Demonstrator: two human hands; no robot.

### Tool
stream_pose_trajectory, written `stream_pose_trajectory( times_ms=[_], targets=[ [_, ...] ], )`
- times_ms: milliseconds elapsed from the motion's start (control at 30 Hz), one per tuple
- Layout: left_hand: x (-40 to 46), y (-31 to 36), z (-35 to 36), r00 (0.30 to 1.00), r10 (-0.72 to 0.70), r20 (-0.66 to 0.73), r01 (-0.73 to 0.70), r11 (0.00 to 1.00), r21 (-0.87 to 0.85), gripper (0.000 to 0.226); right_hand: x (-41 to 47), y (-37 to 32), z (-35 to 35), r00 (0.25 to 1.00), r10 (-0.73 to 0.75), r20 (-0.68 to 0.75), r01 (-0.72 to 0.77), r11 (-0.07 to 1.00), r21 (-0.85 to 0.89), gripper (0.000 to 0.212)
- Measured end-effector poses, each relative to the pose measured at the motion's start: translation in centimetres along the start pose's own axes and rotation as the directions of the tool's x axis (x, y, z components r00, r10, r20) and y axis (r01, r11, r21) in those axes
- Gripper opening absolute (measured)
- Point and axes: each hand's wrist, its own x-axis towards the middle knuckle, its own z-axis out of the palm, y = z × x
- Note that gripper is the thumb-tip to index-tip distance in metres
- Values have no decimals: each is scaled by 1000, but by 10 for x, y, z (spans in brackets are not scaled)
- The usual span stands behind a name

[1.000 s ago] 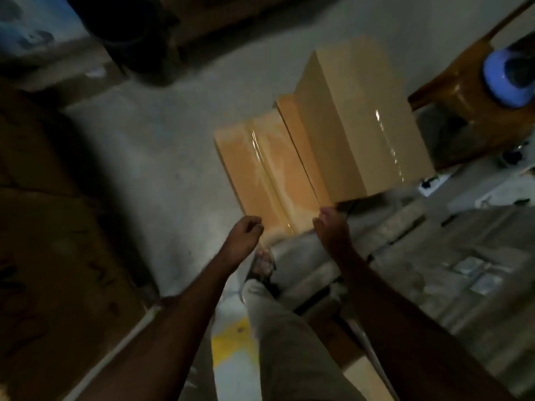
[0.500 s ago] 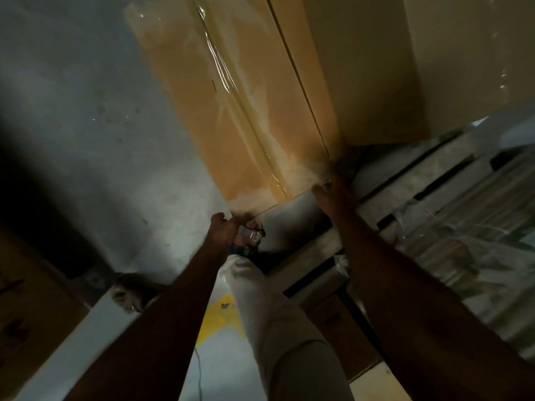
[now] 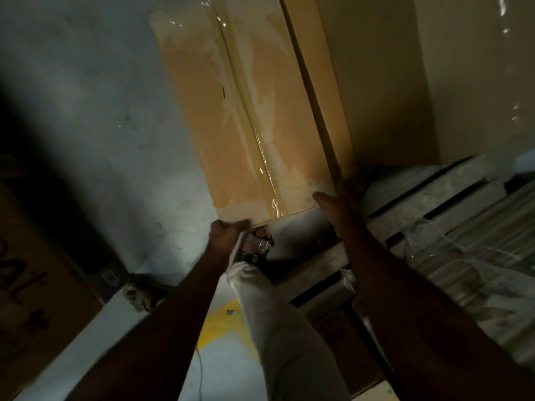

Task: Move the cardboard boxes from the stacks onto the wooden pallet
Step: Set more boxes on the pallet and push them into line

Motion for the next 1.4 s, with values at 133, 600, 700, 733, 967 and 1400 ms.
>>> stream_pose_trajectory(
  times_ms=[133,600,700,733,967,1400],
  targets=[
    [-89,58,-54,980,117,-158,-105,991,79,73,-65,-48,-7,999,30,21,-32,996,80,66],
    [-300,159,-164,938,262,-227,-314,919,-238,53,-250,-210,-58,990,-98,99,61,945,321,86],
    [-335,139,-185,956,237,-172,-279,914,-296,66,-270,-196,-49,987,-84,139,35,945,324,93],
    [-343,133,-193,957,238,-167,-279,915,-292,67,-284,-195,-49,988,-68,136,23,951,309,93],
    [-399,106,-258,925,334,-179,-378,844,-381,65,-391,-224,-40,988,-79,133,42,964,261,86],
    [-550,58,-452,626,640,-446,-767,405,-497,60,-695,-338,-21,803,-495,-332,589,743,316,73]
  ],
)
